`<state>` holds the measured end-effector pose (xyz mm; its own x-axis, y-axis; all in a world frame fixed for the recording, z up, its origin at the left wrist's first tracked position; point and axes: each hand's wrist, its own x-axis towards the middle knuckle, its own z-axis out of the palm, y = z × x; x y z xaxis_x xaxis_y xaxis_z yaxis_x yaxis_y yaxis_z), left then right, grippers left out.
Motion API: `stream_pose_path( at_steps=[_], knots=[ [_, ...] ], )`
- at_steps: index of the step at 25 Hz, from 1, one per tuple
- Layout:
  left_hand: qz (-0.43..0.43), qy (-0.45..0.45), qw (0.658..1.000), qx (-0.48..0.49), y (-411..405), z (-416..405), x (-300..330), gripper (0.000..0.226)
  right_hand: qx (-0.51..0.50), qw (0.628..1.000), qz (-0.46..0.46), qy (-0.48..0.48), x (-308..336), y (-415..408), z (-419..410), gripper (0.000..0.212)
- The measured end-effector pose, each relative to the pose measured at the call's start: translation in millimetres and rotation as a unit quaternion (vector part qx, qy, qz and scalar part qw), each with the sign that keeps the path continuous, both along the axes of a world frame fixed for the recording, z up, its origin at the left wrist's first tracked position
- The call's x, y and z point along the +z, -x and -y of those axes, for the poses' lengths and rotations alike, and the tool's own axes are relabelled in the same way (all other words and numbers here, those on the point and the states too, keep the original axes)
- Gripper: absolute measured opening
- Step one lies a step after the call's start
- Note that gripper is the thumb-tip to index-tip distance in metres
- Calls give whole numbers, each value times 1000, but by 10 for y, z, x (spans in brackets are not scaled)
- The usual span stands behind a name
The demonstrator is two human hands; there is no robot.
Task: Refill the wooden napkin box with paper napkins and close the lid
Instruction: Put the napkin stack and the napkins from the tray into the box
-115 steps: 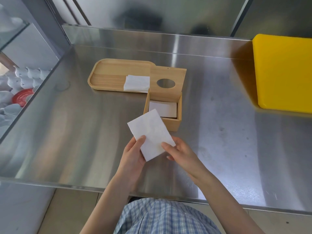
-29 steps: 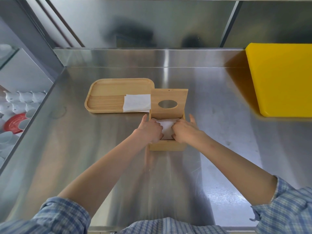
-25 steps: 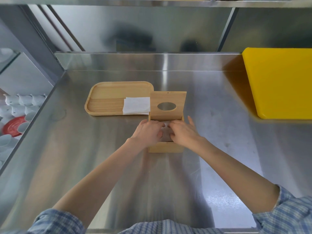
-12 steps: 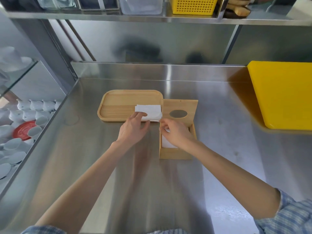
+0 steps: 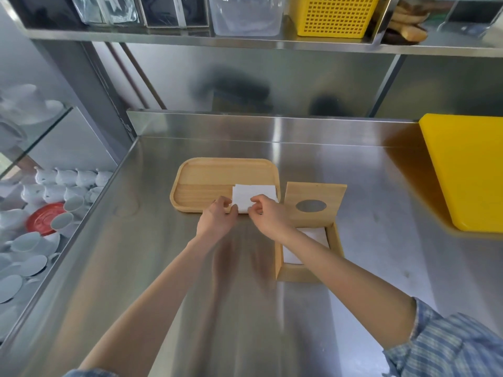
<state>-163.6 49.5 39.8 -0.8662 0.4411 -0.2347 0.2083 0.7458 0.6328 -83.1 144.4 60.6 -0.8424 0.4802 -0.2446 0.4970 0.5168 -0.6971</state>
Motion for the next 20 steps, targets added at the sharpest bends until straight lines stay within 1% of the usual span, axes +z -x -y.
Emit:
stream_pose_path(
  at_steps=[3,6,10,12,14,16,18,20],
  knots=[
    [10,8,1000,-4,171,-84,-51,41,-8,999,40,-25,-35,242,-49,43],
    [21,37,999,-14,332,-179,-107,44,-26,994,92,-52,-107,454,-121,45],
    [42,86,995,-25,496,-309,-200,51,-101,981,139,-91,-194,663,-241,47],
    [58,120,991,-33,546,-367,-257,55,-131,976,150,-89,-250,713,-301,50],
    [94,127,987,-33,586,-413,-302,58,-140,972,169,-85,-330,720,-344,53],
    [121,117,985,-26,628,-457,-326,59,-128,971,185,-87,-433,740,-367,50],
    [141,110,984,-21,672,-511,-331,60,-127,966,201,-103,-529,783,-378,40],
    [164,102,981,-17,703,-556,-325,62,-132,960,217,-116,-569,815,-365,38]
  ],
)
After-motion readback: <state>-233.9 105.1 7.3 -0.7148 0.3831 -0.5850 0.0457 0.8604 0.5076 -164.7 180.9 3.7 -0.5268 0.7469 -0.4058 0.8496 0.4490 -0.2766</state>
